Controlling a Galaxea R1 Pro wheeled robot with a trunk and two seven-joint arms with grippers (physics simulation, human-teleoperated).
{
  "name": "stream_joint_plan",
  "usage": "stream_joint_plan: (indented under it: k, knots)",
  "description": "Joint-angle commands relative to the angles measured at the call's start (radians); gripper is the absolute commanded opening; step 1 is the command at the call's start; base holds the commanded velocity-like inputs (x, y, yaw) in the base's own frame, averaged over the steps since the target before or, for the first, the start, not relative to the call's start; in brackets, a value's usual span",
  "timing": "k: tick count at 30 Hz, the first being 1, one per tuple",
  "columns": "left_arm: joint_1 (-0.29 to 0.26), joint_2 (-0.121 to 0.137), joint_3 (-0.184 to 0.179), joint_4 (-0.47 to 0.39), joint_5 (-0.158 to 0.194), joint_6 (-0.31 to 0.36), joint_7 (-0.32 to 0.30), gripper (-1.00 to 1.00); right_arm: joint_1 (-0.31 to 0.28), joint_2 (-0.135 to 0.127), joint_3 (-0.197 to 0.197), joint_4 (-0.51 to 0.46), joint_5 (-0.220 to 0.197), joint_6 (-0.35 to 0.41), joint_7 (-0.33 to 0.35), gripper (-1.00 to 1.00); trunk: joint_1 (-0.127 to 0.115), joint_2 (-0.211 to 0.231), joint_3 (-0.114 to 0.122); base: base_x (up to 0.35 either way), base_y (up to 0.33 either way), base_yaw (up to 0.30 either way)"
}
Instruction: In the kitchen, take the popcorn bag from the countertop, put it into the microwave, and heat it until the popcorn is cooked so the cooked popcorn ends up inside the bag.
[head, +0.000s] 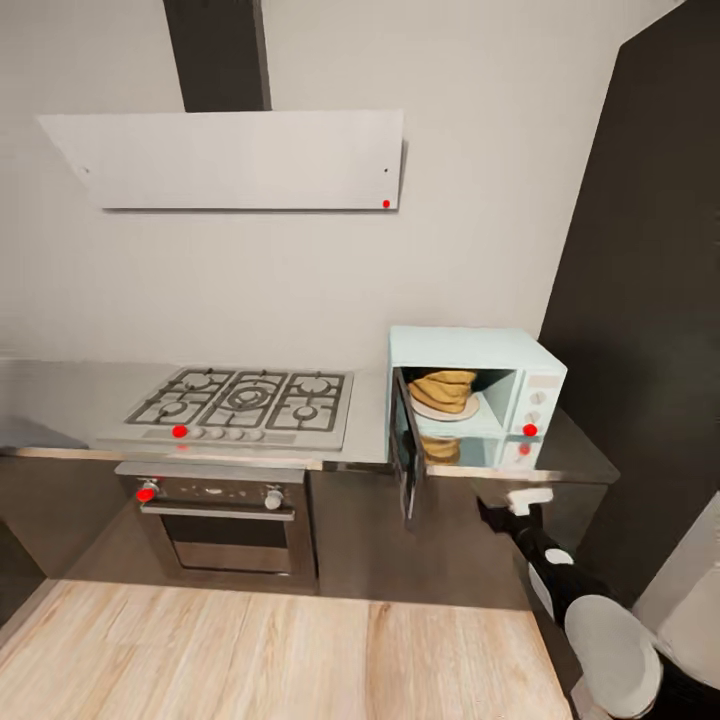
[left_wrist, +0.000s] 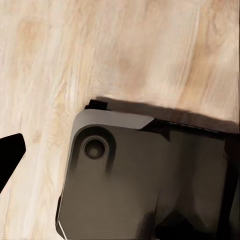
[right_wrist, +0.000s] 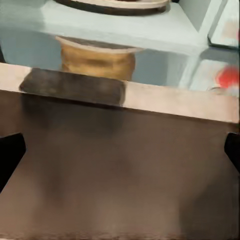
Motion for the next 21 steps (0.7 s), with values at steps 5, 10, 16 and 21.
stream_joint_plan:
  k: [5, 10, 16, 21]
  knots:
    - [-0.011, -0.001, 0.003, -0.045, 0.002, 0.004, 0.000, 1.00, 0.166, 0.003, -0.020, -0.110, -0.008, -0.043, 0.106, 1.00, 0.000, -0.002, -0.002, -0.341, 0.000, 0.000]
    - [-0.024, -0.002, 0.000, -0.102, 0.002, 0.003, 0.000, 1.00, 0.302, 0.007, -0.046, -0.147, -0.039, -0.145, 0.184, 1.00, 0.000, -0.002, -0.002, -0.341, 0.000, 0.000]
    - [-0.198, -0.012, -0.003, -0.456, 0.002, 0.093, 0.002, 1.00, 0.488, 0.024, -0.055, -0.153, -0.072, -0.247, 0.317, 1.00, 0.000, -0.002, -0.002, -0.341, 0.000, 0.000]
    - [-0.408, -0.013, -0.001, -0.476, 0.005, 0.161, 0.003, 1.00, 0.597, 0.033, -0.050, -0.141, -0.070, -0.349, 0.345, 1.00, 0.000, -0.002, -0.002, -0.341, -0.003, 0.000]
